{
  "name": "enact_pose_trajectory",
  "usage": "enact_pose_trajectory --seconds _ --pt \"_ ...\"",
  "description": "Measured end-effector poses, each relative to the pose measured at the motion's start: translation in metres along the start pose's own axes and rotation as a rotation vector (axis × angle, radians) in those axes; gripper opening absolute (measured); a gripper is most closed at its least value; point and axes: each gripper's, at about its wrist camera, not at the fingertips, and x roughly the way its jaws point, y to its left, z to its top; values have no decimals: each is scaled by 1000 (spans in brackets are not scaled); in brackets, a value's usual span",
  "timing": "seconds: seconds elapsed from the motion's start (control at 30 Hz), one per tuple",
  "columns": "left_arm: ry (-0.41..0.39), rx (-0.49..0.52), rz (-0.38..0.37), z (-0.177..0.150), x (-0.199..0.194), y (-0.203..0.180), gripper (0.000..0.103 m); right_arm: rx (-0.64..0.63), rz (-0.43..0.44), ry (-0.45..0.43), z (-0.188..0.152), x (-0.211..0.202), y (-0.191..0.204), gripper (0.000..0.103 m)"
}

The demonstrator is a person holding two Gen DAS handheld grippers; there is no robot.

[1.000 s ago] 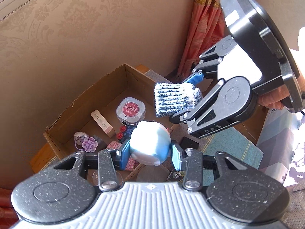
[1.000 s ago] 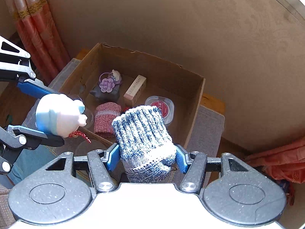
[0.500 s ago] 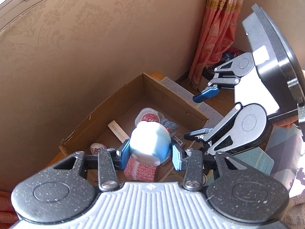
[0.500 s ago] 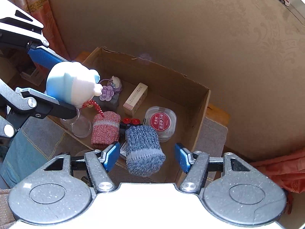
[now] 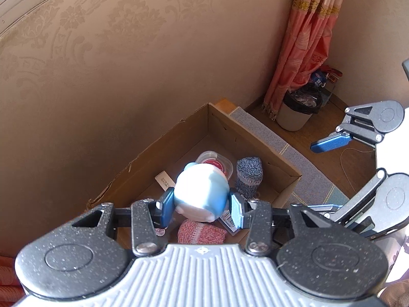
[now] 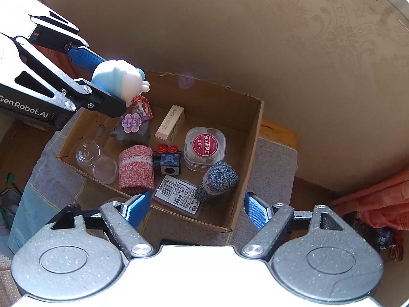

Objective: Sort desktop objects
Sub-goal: 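Carry the figurine and sock over the cardboard box with both tools, then open the right tool to drop the sock while the left tool releases the figurine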

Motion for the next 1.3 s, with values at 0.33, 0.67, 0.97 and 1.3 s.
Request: enact_pose_trajectory --seconds 0.33,0.67,0.97,1.3 --pt "3 11 39 27 19 10 44 27 5 -4 0 -2 -7 84" --pt "6 54 89 47 40 13 51 30 -4 -9 3 -6 -13 84" --pt "13 67 120 46 38 11 76 46 -16 -10 3 -6 -18 88" --pt "41 56 110 25 27 4 83 51 -16 -17 -2 -8 -13 99"
